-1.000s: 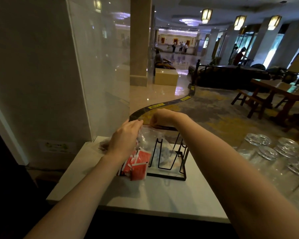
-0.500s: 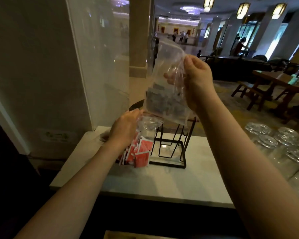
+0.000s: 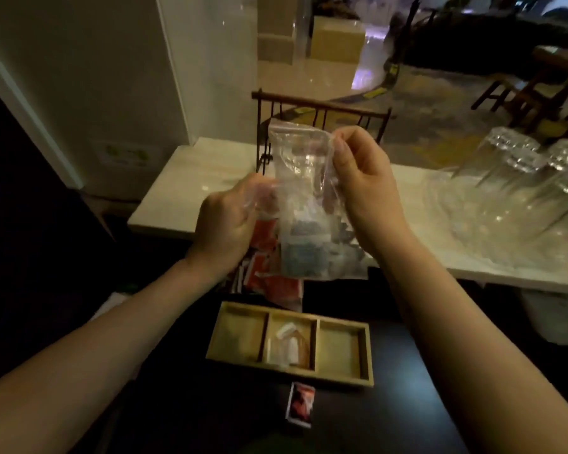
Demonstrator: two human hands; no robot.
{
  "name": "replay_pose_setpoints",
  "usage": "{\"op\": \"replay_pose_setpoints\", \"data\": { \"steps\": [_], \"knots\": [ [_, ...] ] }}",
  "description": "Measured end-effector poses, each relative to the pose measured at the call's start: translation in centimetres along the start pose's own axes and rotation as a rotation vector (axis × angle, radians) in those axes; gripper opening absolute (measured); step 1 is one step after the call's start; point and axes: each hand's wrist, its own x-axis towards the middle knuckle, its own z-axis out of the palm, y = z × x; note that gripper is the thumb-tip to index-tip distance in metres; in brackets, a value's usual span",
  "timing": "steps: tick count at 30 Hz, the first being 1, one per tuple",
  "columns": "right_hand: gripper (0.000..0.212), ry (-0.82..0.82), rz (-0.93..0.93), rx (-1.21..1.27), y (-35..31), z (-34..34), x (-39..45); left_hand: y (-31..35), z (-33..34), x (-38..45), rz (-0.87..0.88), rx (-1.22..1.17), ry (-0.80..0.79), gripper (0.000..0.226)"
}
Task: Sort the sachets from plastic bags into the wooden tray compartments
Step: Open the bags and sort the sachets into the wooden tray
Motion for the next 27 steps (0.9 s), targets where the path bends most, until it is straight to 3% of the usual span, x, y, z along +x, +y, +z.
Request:
{"op": "replay_pose_setpoints", "data": {
  "steps": [6,11,16,18,22,27],
  "knots": [
    [0.025,-0.066,-0.034,-0.395,4.3,2.4,-10.2,-0.3,1.3,-10.1,0.01,0.034,-0.09,0.04],
    [0.016,-0.098,0.06,-0.43,8.2,3.6,-16.1,-0.2,3.1,-15.7,0.011,0.072,-0.188,0.057],
    [0.018,-0.175,0.195,-0.35,12.0,3.2,-20.7,-0.6,4.2,-18.9,0.053,0.171,-0.379,0.043],
    [0.014,-0.204,0.259,-0.367,12.9,2.8,-22.3,-1.1,4.6,-20.2,0.084,0.22,-0.455,0.047],
    [0.008,-0.229,0.421,-0.416,14.9,1.8,-24.0,-2.8,6.0,-23.1,0.162,0.297,-0.592,0.027],
    [0.007,-0.278,0.51,-0.517,17.1,-0.2,-25.5,-3.2,8.1,-24.9,0.139,0.308,-0.726,0.022]
  ]
}}
